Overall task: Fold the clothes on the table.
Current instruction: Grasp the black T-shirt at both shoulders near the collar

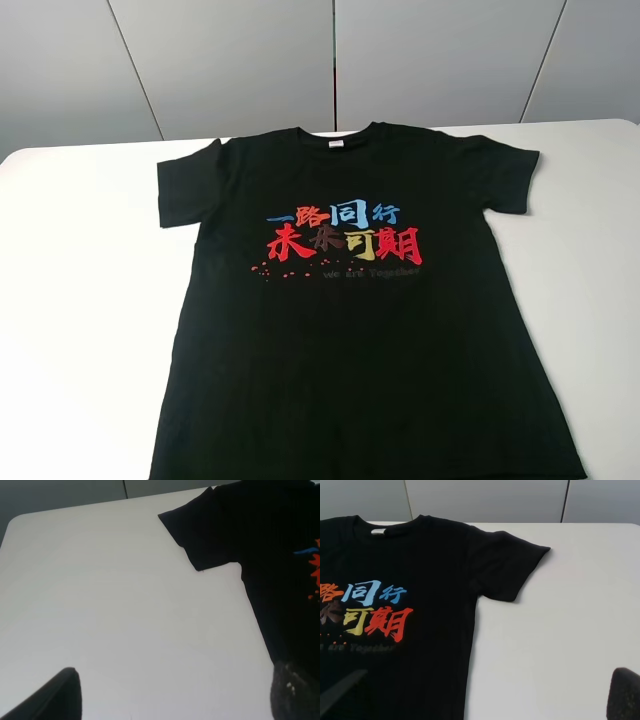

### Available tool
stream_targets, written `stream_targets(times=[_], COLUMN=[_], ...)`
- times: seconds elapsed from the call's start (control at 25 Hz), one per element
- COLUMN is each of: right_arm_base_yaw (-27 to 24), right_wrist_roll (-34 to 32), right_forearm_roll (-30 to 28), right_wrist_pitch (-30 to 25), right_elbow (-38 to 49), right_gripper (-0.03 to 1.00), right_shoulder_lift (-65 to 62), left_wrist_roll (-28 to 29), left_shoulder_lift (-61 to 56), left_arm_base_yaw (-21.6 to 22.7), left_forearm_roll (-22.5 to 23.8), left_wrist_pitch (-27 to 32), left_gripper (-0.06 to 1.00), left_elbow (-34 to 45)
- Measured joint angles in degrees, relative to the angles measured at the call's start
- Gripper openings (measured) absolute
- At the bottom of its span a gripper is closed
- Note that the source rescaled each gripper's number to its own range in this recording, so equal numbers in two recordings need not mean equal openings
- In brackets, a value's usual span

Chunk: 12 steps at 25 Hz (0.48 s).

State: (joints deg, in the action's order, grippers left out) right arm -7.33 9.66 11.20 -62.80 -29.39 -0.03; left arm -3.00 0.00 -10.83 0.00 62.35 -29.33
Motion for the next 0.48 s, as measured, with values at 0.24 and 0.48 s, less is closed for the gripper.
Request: stream_targets(times=[0.24, 0.48], right_arm_base_yaw=[0.0, 0.0], right_wrist_roll=[0.0, 0.0], right_forearm_roll=[0.0, 0.0], right_wrist_pitch=[0.0, 0.0], right_elbow=[0.0, 0.0], right_gripper=[1.00, 1.00], right_shoulder_lift=[0.0, 0.0], left_wrist_roll=[0.0, -0.1], left_shoulder_lift=[0.0, 0.0], left_arm_base_yaw=[0.0, 0.0], left_forearm_roll=[0.0, 0.0], left_wrist_pitch=[0.0, 0.0], left_gripper=[0.97, 0.97], left_elbow=[0.0, 0.0])
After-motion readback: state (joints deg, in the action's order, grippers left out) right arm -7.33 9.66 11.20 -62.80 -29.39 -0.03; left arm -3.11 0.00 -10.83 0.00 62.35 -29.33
